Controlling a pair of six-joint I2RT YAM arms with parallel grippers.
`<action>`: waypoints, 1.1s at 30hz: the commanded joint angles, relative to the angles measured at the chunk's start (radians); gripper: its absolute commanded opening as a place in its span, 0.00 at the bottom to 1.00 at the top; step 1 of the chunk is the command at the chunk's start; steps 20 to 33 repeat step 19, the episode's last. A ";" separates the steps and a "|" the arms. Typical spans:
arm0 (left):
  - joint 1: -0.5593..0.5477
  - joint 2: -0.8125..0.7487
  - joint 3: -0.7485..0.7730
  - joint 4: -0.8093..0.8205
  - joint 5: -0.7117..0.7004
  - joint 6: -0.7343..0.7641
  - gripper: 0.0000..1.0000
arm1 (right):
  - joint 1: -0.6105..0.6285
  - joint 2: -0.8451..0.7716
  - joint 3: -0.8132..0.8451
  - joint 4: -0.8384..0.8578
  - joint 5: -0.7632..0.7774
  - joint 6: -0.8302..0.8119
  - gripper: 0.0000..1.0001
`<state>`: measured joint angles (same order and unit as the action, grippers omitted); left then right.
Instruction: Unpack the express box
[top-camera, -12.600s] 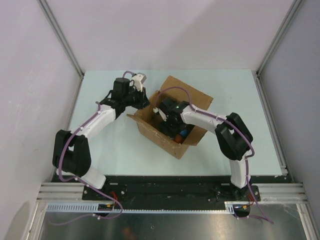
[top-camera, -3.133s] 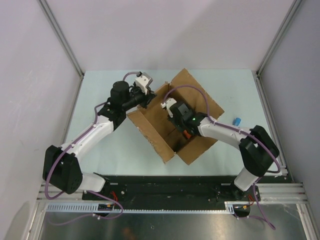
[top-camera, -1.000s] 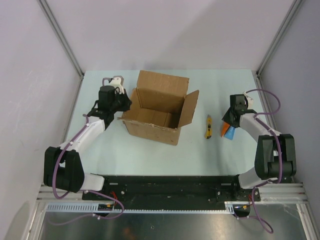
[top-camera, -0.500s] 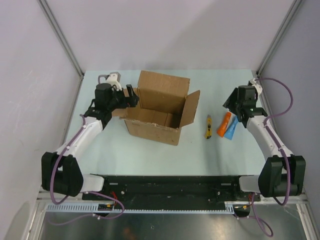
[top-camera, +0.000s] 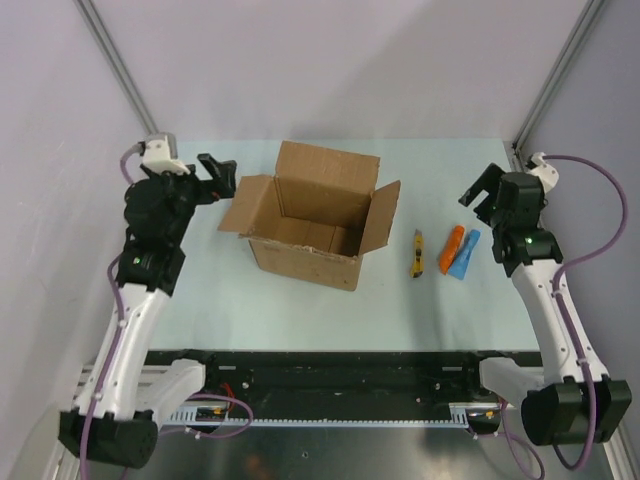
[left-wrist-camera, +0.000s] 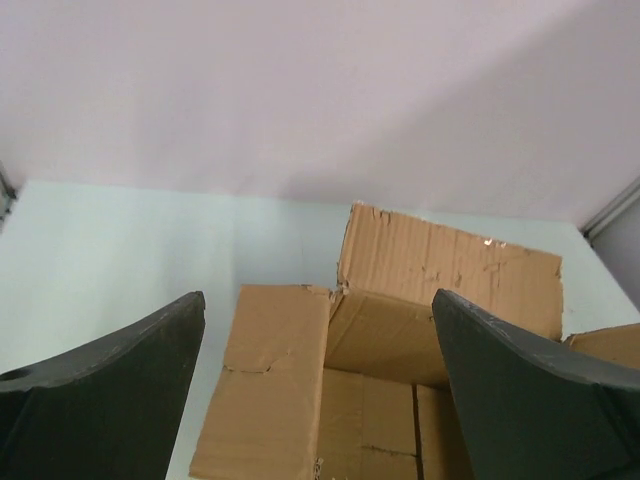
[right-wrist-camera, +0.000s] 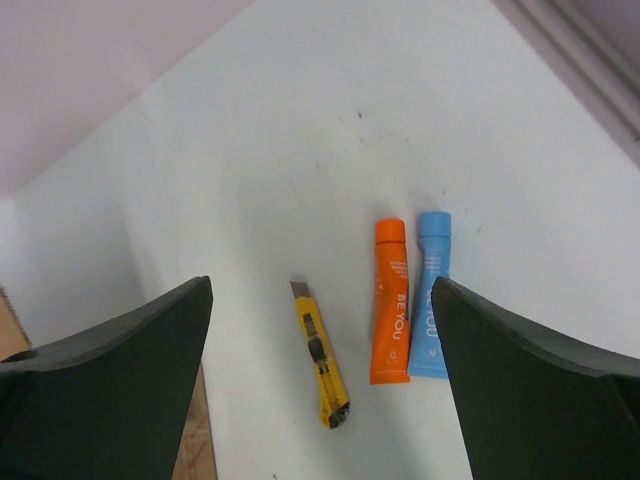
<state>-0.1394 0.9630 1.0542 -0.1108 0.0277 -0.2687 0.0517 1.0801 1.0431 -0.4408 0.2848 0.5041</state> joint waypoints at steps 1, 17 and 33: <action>0.009 -0.101 0.003 -0.036 -0.042 0.051 1.00 | -0.006 -0.092 0.055 0.008 0.054 -0.013 0.98; 0.009 -0.147 -0.007 -0.089 0.038 0.051 0.99 | -0.006 -0.112 0.069 0.014 0.045 -0.024 1.00; 0.009 -0.148 -0.005 -0.092 0.037 0.051 1.00 | -0.006 -0.112 0.069 0.013 0.044 -0.019 1.00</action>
